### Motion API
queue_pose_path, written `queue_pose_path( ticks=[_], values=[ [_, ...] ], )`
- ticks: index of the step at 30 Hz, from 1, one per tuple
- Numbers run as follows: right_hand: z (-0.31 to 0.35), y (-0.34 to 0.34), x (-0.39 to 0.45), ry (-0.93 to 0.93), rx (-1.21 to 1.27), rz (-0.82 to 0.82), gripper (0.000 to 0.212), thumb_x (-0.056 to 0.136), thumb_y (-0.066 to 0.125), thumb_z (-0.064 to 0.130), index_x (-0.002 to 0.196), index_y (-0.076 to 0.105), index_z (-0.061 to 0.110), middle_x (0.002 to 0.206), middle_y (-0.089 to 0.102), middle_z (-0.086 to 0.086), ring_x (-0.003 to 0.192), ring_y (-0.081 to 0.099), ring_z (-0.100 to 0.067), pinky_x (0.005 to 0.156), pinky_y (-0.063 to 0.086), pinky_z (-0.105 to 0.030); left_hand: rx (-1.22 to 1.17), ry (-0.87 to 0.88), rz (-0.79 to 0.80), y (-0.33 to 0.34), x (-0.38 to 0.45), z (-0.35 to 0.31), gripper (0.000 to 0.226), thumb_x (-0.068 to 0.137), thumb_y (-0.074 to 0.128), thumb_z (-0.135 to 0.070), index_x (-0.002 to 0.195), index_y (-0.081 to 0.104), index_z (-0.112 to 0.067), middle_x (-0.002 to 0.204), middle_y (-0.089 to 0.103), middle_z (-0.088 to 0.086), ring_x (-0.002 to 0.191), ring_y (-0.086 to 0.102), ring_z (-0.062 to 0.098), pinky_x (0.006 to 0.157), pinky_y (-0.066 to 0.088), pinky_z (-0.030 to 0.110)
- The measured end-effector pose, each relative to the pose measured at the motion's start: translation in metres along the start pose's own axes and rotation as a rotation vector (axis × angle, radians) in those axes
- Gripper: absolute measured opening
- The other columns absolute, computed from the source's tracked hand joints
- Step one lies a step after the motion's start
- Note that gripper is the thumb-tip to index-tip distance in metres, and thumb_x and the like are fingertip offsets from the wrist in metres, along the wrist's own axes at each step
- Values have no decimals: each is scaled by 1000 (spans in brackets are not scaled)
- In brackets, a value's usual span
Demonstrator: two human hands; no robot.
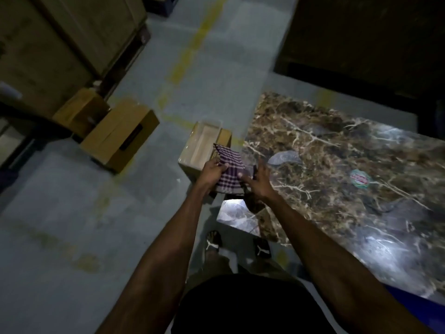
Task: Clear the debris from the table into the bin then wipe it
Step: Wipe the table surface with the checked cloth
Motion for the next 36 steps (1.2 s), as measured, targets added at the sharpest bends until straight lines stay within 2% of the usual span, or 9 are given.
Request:
queue_pose_path(
  ticks=[2,4,10,15,20,23,26,30,36],
  values=[
    [34,-23,-7,113,286,5,66,93,75,47,145,52,15,136,66,-7,119,67,-13,94,58,-37,-4,54,62,0,6,-29,10,100,62,-7,110,66,-8,109,73,10,106,71,31,93,58,41],
    [64,-45,-17,121,484,24,25,99,68,34,107,74,12,91,79,1,80,76,-11,70,59,-29,-12,110,132,3,9,-55,13,100,64,-8,112,66,-9,114,73,12,103,71,28,94,58,41],
    [113,-101,-33,69,720,-133,25,91,76,15,115,74,10,99,80,-4,85,76,-20,66,59,-29,-71,258,250,21,-4,-122,19,98,64,-6,117,65,-5,116,72,16,103,70,26,89,60,34],
    [139,-147,-46,-61,648,-354,50,80,86,12,124,64,6,115,76,-15,100,75,-28,90,61,-46,-19,374,125,44,-14,-155,48,88,76,-1,128,52,-12,106,72,23,94,72,31,79,62,38],
    [159,-195,-66,-226,572,-460,66,84,78,-7,135,44,18,86,69,-5,67,71,-8,56,57,-27,94,574,201,69,-27,-189,51,83,81,3,126,62,-14,104,73,17,100,73,30,83,64,43],
    [162,-211,-75,-295,547,-467,71,78,78,-14,135,49,19,106,71,-6,89,74,-15,67,61,-31,203,624,220,83,-34,-205,47,72,87,6,110,73,-18,114,73,4,107,71,21,90,62,40],
    [164,-219,-76,-346,431,-518,61,73,82,-11,124,65,18,120,71,-8,107,71,-21,77,62,-30,331,678,190,91,-34,-215,51,69,88,5,109,74,-23,115,74,1,110,70,16,96,60,40],
    [168,-219,-78,-343,310,-609,44,71,89,0,108,75,20,107,76,-3,99,74,-16,79,59,-24,512,770,126,99,-39,-228,45,77,81,1,118,74,-17,110,74,0,107,69,16,96,57,32],
    [164,-232,-81,-271,24,-782,30,82,86,31,105,77,13,109,58,-6,91,57,-15,81,44,-22,666,845,51,107,-46,-246,16,86,81,-20,98,73,-13,91,72,9,83,69,20,67,55,27]
  ],
)
Point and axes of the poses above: each hand's wrist, its own x-axis towards the middle knuckle, its own y-axis out of the palm, z = x × y, the point moved 1 cm from there along x, towards the middle knuckle
